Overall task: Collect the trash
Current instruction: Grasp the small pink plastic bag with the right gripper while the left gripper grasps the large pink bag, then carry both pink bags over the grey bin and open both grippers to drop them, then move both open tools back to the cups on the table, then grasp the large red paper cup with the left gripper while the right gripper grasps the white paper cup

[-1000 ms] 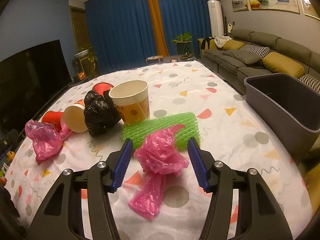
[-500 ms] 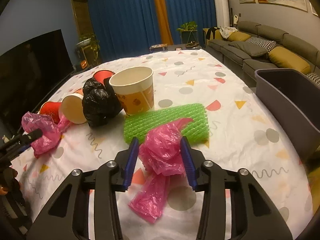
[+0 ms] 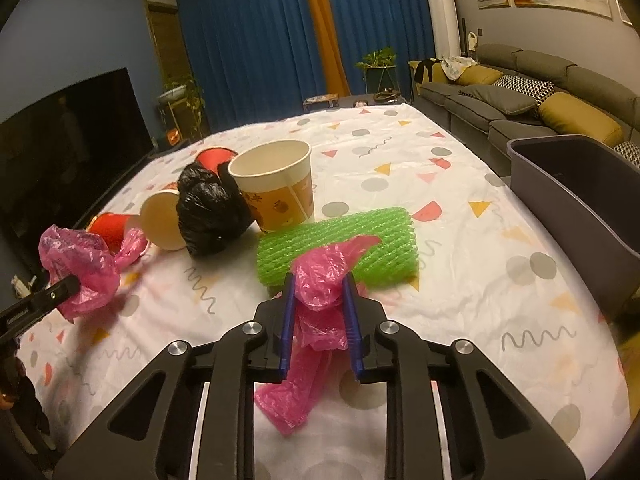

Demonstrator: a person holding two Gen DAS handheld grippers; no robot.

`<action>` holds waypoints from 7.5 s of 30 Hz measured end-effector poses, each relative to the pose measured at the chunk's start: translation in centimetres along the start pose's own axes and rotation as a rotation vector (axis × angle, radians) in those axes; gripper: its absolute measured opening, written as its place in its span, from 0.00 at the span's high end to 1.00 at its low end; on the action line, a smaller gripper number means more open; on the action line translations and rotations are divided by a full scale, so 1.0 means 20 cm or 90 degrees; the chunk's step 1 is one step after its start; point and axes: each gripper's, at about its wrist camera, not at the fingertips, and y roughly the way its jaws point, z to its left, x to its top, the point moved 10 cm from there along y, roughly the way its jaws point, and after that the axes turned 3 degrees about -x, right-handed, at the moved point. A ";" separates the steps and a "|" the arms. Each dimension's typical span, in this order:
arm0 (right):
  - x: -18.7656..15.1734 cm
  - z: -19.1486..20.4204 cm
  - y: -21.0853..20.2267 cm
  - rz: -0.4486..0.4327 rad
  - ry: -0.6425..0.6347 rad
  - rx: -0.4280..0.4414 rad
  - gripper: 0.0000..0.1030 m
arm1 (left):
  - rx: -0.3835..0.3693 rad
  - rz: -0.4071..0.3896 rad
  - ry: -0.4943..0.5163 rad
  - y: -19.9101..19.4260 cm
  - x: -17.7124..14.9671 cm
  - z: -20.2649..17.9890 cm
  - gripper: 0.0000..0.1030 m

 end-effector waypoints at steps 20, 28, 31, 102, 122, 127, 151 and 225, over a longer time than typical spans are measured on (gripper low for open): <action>0.08 -0.02 -0.37 -0.098 0.015 0.027 0.78 | -0.040 -0.044 0.032 -0.23 -0.01 -0.18 0.95; 0.09 -0.06 -0.44 -0.118 0.025 0.028 0.78 | -0.056 -0.045 0.057 -0.24 -0.01 -0.29 0.95; 0.10 -0.09 -0.46 -0.122 0.029 0.027 0.78 | -0.060 -0.043 0.063 -0.23 -0.02 -0.32 0.95; 0.47 -1.34 -0.54 -0.251 0.116 -0.225 0.77 | -0.372 0.088 0.339 0.69 -0.31 -2.35 0.95; 0.48 -1.38 -0.49 -0.237 0.124 -0.224 0.76 | -0.389 0.133 0.316 0.82 -0.35 -2.38 0.95; 0.49 -1.39 -0.49 -0.235 0.127 -0.223 0.75 | -0.394 0.141 0.309 0.84 -0.35 -2.37 0.90; 0.44 -1.30 -0.58 -0.261 0.146 -0.228 0.22 | -0.237 0.013 0.223 0.64 -0.12 -1.84 0.06; 0.35 0.26 -0.02 -0.130 -0.049 -0.028 0.09 | -0.165 0.068 -0.019 0.35 0.25 0.22 0.93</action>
